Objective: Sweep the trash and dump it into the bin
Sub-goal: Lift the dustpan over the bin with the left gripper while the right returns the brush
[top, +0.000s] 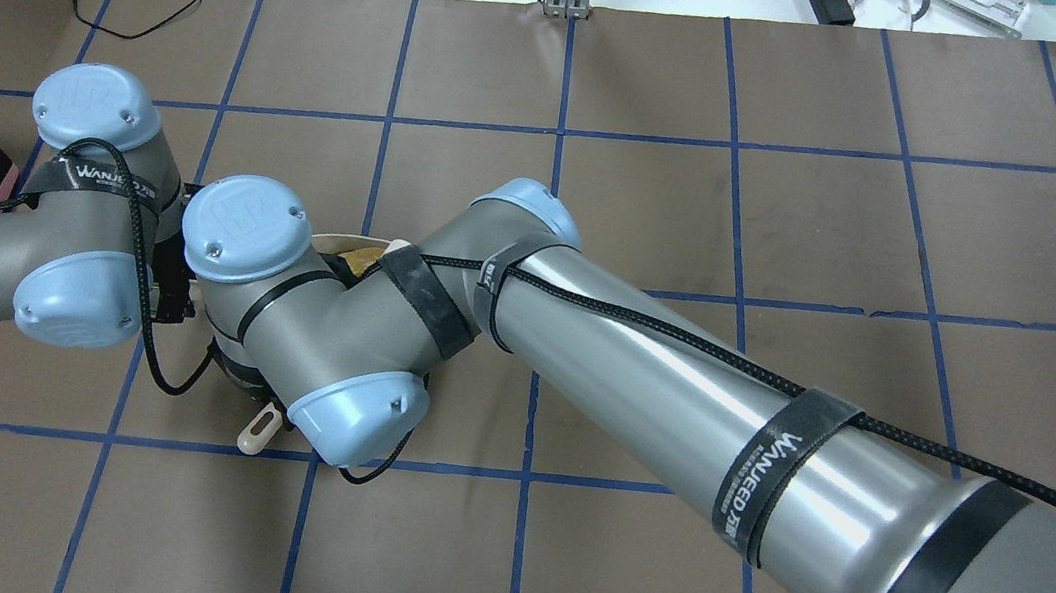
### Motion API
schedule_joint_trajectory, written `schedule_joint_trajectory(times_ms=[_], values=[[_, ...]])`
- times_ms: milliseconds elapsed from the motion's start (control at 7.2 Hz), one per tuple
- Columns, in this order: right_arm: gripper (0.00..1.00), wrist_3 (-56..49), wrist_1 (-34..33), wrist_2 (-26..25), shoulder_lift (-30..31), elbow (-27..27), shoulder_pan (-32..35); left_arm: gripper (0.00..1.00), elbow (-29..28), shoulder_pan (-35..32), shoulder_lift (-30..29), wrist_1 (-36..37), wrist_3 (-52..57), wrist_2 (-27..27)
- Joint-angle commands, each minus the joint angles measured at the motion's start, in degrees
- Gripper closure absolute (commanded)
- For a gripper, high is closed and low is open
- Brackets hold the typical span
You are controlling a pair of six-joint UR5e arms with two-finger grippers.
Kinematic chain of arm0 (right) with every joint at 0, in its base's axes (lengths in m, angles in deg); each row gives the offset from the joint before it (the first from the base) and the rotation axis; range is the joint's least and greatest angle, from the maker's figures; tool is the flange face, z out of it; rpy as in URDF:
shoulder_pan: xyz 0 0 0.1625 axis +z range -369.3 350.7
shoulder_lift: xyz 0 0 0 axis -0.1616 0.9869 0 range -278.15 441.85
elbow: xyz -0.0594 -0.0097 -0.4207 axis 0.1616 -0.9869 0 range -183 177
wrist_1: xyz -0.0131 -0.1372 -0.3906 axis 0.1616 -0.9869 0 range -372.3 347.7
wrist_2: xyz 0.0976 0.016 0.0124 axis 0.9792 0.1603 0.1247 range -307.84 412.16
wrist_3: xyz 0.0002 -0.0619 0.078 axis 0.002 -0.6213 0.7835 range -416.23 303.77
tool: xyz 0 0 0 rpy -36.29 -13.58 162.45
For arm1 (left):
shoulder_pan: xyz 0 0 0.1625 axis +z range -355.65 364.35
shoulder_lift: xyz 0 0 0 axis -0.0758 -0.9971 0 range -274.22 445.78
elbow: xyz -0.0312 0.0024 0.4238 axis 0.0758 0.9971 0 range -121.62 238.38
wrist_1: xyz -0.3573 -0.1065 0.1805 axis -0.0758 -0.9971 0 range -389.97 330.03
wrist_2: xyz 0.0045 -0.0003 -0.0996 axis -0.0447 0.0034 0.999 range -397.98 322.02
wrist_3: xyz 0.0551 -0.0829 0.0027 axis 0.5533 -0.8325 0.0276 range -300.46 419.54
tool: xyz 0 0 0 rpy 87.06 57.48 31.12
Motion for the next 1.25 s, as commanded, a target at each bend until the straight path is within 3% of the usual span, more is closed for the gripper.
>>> schedule_joint_trajectory(times_ms=[0, 278, 556, 833, 1111], values=[[1.00, 0.44, 3.77, -0.17, 1.05, 0.12, 0.00, 1.00, -0.36, 1.64, -0.02, 0.26, 0.65, 1.01], [1.00, -0.43, 11.32, -2.87, 4.21, 0.12, -0.26, 1.00, -0.45, 6.10, -0.28, 0.00, 2.23, 6.87], [1.00, -8.65, 19.14, -7.09, 8.33, -0.06, -5.16, 1.00, -0.71, 11.90, -0.54, -0.70, 5.73, 13.47], [1.00, -21.46, 22.60, -10.00, 11.07, 0.38, -13.93, 1.00, -3.51, 17.35, -0.98, -4.89, 7.42, 15.51], [1.00, -35.26, 22.43, -12.02, 13.09, 0.21, -24.39, 1.00, -11.74, 20.88, -1.34, -14.01, 11.45, 16.04]])
